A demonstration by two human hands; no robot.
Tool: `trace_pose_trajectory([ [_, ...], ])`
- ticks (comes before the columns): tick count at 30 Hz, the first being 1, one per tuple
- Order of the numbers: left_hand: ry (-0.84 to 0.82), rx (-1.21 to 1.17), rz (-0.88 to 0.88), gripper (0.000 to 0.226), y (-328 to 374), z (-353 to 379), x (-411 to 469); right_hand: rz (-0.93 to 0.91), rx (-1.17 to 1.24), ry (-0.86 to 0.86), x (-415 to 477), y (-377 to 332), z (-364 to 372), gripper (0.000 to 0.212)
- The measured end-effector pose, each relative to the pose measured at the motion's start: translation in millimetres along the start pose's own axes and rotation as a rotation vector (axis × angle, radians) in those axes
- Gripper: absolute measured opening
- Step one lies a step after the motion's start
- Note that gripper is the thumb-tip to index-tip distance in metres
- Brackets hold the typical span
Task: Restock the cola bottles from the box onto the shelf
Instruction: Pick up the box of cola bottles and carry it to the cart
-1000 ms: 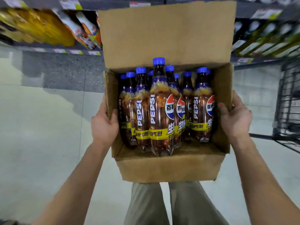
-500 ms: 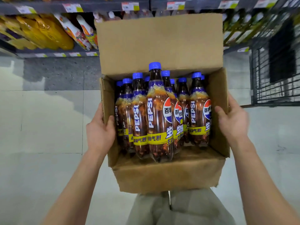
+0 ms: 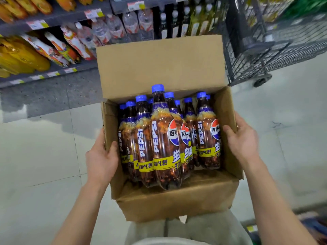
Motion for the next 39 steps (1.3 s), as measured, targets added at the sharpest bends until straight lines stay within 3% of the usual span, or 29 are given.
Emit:
trace_pose_trajectory([
  [14, -0.032, -0.046, 0.042, 0.058, 58, 106, -149, 0.089, 0.025, 0.031, -33, 159, -136, 0.057],
  [21, -0.057, -0.020, 0.169, 0.056, 132, 156, -189, 0.155, 0.053, 0.090, -40, 217, -215, 0.052],
  [28, -0.124, 0.059, 0.248, 0.056, 203, 201, -216, 0.211, 0.085, 0.123, -32, 260, -287, 0.051],
  [39, -0.193, -0.022, 0.359, 0.059, 337, 246, -212, 0.240, 0.086, 0.213, 12, 275, -402, 0.049],
])
Point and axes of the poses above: each hand's wrist, its own x-axis towards the middle knuckle, its own z-axis out of the palm, y = z × x, the point moved 10 cm from there along x, towards the middle knuckle, and after that the axes turned 4 degrees about x, right-handed, at the moved point
